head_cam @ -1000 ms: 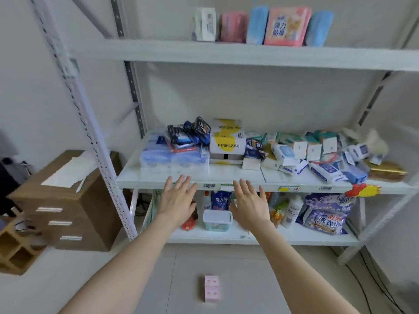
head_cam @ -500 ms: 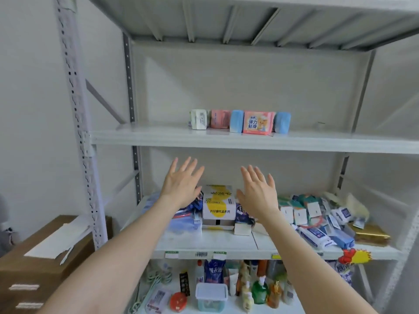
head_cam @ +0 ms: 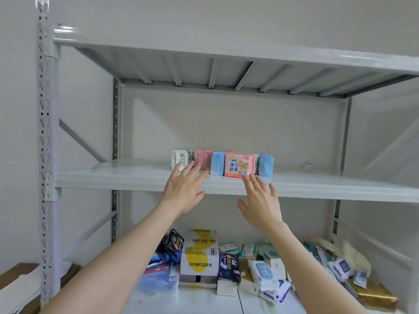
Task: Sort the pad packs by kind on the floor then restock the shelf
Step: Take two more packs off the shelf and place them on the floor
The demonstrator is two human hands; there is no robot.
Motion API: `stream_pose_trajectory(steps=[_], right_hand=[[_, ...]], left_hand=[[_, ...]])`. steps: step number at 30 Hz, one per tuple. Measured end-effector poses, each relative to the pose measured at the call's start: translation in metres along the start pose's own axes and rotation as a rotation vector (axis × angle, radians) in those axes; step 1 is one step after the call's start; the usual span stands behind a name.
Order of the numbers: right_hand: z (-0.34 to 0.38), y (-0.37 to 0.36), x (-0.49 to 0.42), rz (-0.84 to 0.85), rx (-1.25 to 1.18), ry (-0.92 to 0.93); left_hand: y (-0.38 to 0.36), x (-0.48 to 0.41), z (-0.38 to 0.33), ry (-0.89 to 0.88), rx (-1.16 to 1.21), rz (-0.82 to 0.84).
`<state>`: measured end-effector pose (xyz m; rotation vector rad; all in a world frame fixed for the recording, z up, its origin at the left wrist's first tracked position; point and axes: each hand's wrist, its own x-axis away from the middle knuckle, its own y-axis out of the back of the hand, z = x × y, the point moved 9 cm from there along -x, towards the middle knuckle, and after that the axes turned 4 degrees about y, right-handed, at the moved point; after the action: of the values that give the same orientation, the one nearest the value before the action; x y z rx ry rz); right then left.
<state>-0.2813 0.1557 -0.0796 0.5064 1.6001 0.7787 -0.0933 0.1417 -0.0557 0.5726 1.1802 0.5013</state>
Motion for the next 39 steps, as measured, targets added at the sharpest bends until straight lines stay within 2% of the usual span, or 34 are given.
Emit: stream_pose_trajectory(steps=[9,21,32,36,39], right_hand=[[-0.040,-0.007,-0.053,-0.092,-0.077,0.000],[-0.069,-0.039,-0.128,-0.180,-0.118,-0.025],[-0.100,-0.092,-0.189,-0.149,-0.216,-0.073],[-0.111,-0.106,-0.197,-0.148,-0.294,-0.128],[-0.120,-0.116,-0.202,-0.142,-0.436,-0.166]], left_hand=[[-0.021,-0.059,0.011,0.033,0.099,-0.075],[-0.077,-0.133,0.055,0.087,0.093,-0.066],[-0.154,-0.167,0.138,0.318,0.149,0.010],[-0.184,-0.173,0.156,0.439,0.285,0.060],[-0.203,-0.181,0.166,0.570,0.470,0.084]])
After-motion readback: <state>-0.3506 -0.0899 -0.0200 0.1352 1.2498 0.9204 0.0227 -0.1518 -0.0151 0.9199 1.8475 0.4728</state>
